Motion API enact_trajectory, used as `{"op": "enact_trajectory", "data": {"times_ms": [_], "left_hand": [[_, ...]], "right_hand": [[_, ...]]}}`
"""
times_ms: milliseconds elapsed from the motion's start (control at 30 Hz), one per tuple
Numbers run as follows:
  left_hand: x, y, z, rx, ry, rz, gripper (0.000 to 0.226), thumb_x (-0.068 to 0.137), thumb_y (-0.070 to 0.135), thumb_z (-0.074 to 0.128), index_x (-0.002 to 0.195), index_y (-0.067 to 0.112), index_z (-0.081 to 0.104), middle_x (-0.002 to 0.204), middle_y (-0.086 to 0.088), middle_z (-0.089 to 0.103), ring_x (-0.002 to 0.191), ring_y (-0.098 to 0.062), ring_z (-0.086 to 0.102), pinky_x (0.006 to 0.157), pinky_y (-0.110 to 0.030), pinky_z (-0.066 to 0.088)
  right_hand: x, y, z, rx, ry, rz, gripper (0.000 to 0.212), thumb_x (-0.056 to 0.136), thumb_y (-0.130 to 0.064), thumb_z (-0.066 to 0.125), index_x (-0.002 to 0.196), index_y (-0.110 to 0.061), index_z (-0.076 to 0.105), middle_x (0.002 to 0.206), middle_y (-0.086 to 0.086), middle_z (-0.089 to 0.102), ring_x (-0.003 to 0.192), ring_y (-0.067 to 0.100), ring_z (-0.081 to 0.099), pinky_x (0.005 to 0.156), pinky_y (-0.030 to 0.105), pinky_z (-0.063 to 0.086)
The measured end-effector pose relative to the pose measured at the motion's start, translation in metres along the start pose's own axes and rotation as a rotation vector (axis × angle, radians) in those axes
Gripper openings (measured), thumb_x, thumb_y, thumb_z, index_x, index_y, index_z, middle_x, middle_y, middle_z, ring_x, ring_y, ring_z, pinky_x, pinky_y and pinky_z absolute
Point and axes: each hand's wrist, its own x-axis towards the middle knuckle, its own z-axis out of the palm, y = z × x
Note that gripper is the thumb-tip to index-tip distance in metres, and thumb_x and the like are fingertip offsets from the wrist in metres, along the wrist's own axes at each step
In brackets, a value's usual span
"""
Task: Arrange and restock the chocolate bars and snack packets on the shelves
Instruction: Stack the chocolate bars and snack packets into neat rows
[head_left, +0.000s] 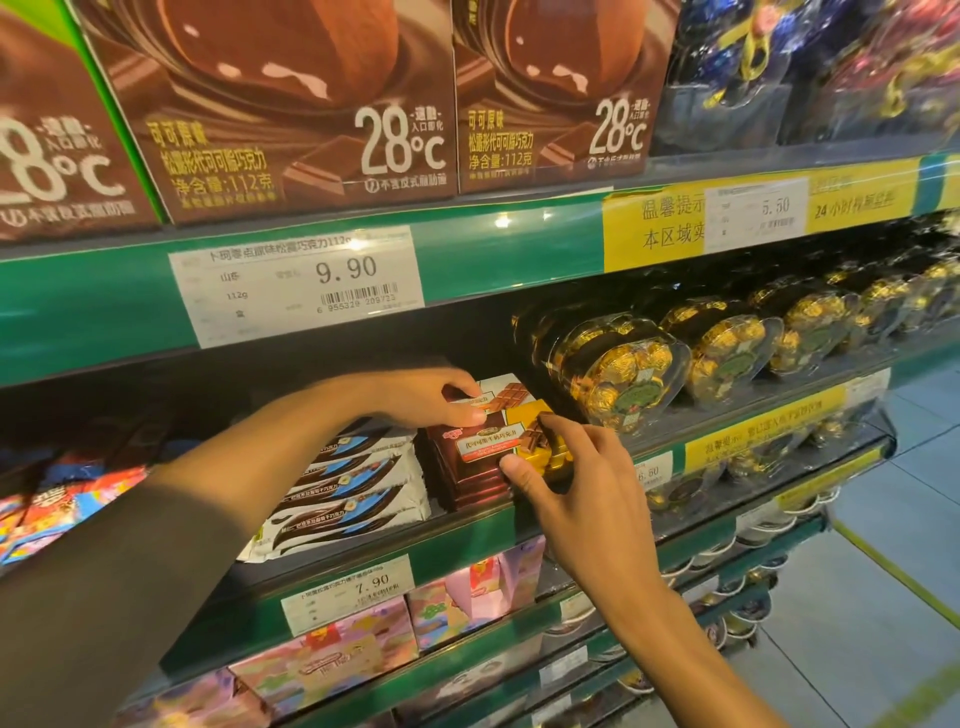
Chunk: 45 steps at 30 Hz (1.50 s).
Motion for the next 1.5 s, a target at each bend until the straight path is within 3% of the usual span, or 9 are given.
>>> {"op": "enact_trajectory", "data": {"times_ms": [300,400,600,800,1000,1200,1333,1500], "left_hand": [[0.001,0.0,0.002,-0.029,0.02,-0.015,0.04,0.097,0.036,0.055,0.133,0.018,0.051,0.121,0.003,0.055,0.107,-0.014,0.058,0.097,-0.031,0.051],[0.0,0.002,0.002,-0.018,0.027,-0.023,0.041,0.098,0.035,0.054,0.134,0.019,0.05,0.119,0.004,0.053,0.105,-0.011,0.055,0.093,-0.026,0.05],[-0.007,0.011,-0.001,-0.003,0.04,-0.061,0.047,0.1,0.038,0.049,0.142,0.02,0.042,0.14,-0.004,0.048,0.111,-0.011,0.051,0.096,-0.025,0.047],[-0.034,0.024,-0.001,0.069,0.212,-0.102,0.051,0.1,0.048,0.042,0.148,0.03,0.037,0.153,0.004,0.037,0.134,-0.015,0.041,0.107,-0.03,0.037],[-0.082,0.036,0.016,0.185,0.508,-0.214,0.05,0.097,0.059,0.036,0.145,0.043,0.038,0.146,0.01,0.048,0.131,-0.017,0.046,0.107,-0.042,0.043],[-0.137,0.04,0.041,0.206,0.75,-0.256,0.048,0.097,0.053,0.041,0.141,0.035,0.045,0.142,0.008,0.05,0.131,-0.017,0.043,0.114,-0.042,0.031],[-0.18,0.035,0.068,0.138,0.94,-0.256,0.043,0.097,0.047,0.048,0.131,0.024,0.057,0.13,0.005,0.058,0.119,-0.015,0.05,0.105,-0.04,0.039],[-0.238,0.022,0.086,0.068,1.047,-0.4,0.038,0.093,0.04,0.048,0.12,0.019,0.065,0.118,0.0,0.065,0.107,-0.021,0.058,0.096,-0.037,0.044]], "right_hand": [[-0.001,0.009,0.003,-0.04,0.004,-0.027,0.072,0.083,-0.072,0.052,0.143,-0.033,0.044,0.131,-0.002,0.047,0.117,0.017,0.048,0.09,0.042,0.053],[-0.003,0.008,0.005,-0.086,0.03,-0.046,0.073,0.084,-0.075,0.049,0.144,-0.033,0.043,0.132,-0.002,0.048,0.118,0.016,0.045,0.092,0.04,0.051],[-0.01,0.005,0.005,-0.104,0.09,-0.091,0.066,0.089,-0.068,0.052,0.143,-0.031,0.043,0.138,-0.001,0.046,0.127,0.017,0.041,0.098,0.038,0.047],[-0.009,0.0,-0.004,-0.126,0.147,-0.181,0.048,0.092,-0.054,0.059,0.13,-0.025,0.056,0.131,-0.001,0.052,0.121,0.019,0.045,0.095,0.036,0.043],[0.003,-0.007,-0.024,-0.14,0.054,-0.339,0.041,0.094,-0.046,0.059,0.128,-0.023,0.058,0.126,-0.005,0.057,0.12,0.013,0.048,0.1,0.027,0.032],[0.008,-0.034,-0.049,-0.04,-0.045,-0.44,0.039,0.095,-0.047,0.059,0.127,-0.024,0.059,0.119,-0.006,0.066,0.112,0.011,0.054,0.091,0.022,0.036],[0.001,-0.066,-0.052,0.02,-0.115,-0.523,0.042,0.093,-0.05,0.056,0.127,-0.025,0.059,0.115,-0.005,0.069,0.104,0.017,0.064,0.083,0.032,0.054],[-0.017,-0.106,-0.038,0.045,-0.219,-0.644,0.044,0.096,-0.051,0.054,0.13,-0.024,0.051,0.114,-0.003,0.071,0.094,0.018,0.068,0.071,0.031,0.054]]}}
